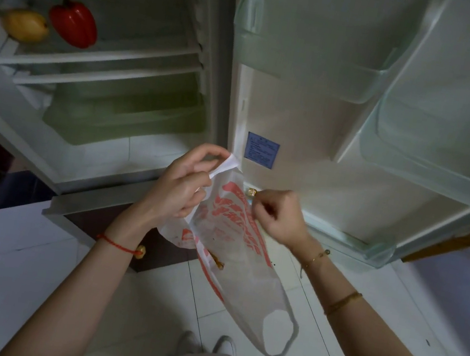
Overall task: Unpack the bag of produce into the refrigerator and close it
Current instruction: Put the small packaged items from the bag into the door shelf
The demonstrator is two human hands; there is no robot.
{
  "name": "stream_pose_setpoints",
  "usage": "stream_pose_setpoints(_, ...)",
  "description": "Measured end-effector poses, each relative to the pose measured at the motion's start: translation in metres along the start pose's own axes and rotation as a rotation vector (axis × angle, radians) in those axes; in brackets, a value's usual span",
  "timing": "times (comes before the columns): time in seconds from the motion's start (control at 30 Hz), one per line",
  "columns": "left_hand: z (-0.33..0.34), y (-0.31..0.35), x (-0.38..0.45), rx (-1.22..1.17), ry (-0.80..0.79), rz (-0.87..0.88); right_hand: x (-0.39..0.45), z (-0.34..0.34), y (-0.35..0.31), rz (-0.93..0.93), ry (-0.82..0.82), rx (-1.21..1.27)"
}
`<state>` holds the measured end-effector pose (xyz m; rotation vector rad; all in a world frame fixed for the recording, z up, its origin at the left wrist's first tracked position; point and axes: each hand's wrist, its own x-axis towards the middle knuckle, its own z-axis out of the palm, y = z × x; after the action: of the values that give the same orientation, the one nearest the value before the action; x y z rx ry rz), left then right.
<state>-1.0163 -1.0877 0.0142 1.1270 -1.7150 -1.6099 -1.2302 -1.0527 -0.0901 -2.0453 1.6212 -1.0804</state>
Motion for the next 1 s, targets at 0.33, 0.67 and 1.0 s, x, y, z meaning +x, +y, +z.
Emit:
stream_pose_setpoints(0.33, -0.006, 0.008, -0.031, 0.003, -0.02, 0.06, -0.05, 0.112, -0.003, 0.13, -0.522, -0.194)
stream_pose_setpoints(0.67, -0.016, 0.029, -0.072, 0.01, -0.143, 0.085, -0.063, 0.17, 0.027, 0.526, -0.658, -0.224)
stream_pose_setpoints(1.0, -0.02, 0.036, -0.086, 0.0, -0.203, 0.123, -0.07, 0.201, 0.019, 0.562, -0.613, -0.261)
